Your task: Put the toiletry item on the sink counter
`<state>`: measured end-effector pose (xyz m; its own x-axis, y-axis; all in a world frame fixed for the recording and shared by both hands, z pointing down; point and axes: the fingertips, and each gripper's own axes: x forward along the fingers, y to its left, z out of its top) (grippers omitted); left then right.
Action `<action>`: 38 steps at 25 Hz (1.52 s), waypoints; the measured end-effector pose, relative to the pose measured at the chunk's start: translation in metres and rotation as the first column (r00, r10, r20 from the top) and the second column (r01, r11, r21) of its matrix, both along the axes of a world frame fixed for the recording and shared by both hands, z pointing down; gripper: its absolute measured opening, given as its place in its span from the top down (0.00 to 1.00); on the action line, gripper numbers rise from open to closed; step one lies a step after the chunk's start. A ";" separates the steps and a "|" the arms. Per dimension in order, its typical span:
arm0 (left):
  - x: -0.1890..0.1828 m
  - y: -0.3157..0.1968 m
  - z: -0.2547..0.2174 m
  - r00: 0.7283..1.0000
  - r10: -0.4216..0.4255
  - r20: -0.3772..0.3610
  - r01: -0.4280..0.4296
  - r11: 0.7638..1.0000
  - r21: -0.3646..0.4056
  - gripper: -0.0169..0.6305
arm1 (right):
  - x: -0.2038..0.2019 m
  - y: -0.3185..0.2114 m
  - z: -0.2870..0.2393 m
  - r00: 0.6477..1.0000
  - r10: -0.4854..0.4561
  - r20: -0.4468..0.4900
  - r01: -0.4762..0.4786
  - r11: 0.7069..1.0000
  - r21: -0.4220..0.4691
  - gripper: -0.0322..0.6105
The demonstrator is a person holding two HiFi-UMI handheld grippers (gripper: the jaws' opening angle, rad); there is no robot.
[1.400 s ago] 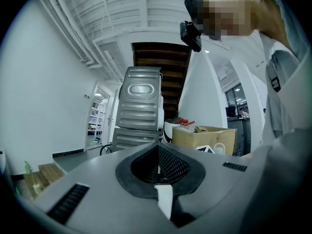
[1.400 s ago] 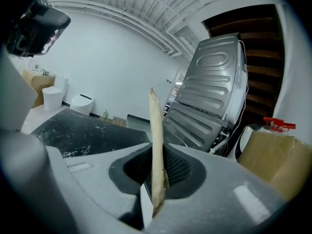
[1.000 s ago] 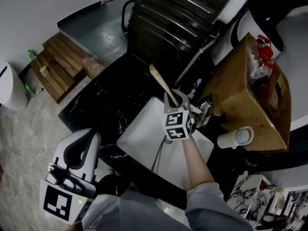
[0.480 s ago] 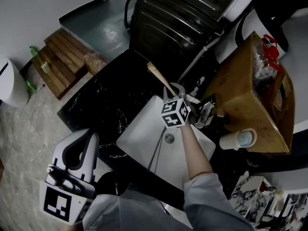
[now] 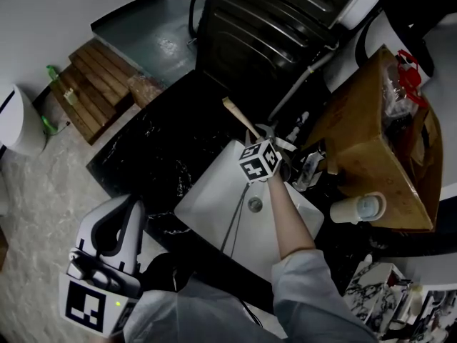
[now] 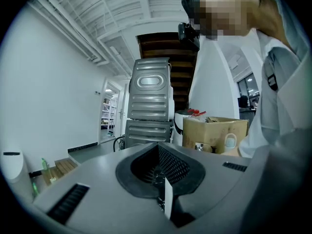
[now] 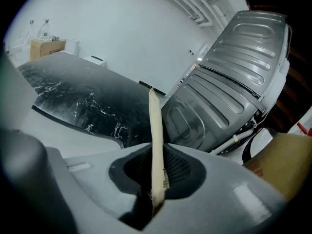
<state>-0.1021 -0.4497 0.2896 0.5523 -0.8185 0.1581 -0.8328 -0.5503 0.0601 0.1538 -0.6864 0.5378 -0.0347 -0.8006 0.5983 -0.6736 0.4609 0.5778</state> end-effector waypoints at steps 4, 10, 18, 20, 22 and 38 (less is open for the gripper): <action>-0.004 0.001 0.001 1.000 -0.008 0.005 0.008 1.000 -0.004 0.97 | 0.003 -0.002 0.011 1.000 0.002 0.000 -0.002 0.999 -0.036 0.87; -0.009 0.002 0.002 1.000 -0.013 0.006 0.013 1.000 -0.004 0.97 | 0.009 -0.005 0.014 0.999 0.033 0.035 -0.031 0.998 -0.062 0.86; -0.015 0.002 0.002 1.000 -0.015 0.002 0.015 1.000 -0.007 0.97 | 0.004 -0.005 0.014 0.996 0.037 0.085 -0.029 0.996 -0.089 0.76; -0.016 0.003 0.002 1.000 -0.015 -0.001 0.015 1.000 -0.003 0.97 | 0.002 -0.005 0.013 0.993 0.043 0.111 -0.032 0.995 -0.095 0.72; -0.018 0.002 0.002 1.000 -0.013 -0.009 0.013 1.000 0.000 0.97 | 0.002 -0.003 0.011 0.989 0.057 0.138 -0.044 0.994 -0.098 0.70; -0.018 0.003 -0.006 0.996 0.073 -0.051 -0.072 0.997 0.020 0.97 | -0.009 0.017 -0.049 0.896 0.167 0.412 -0.201 0.979 0.041 0.73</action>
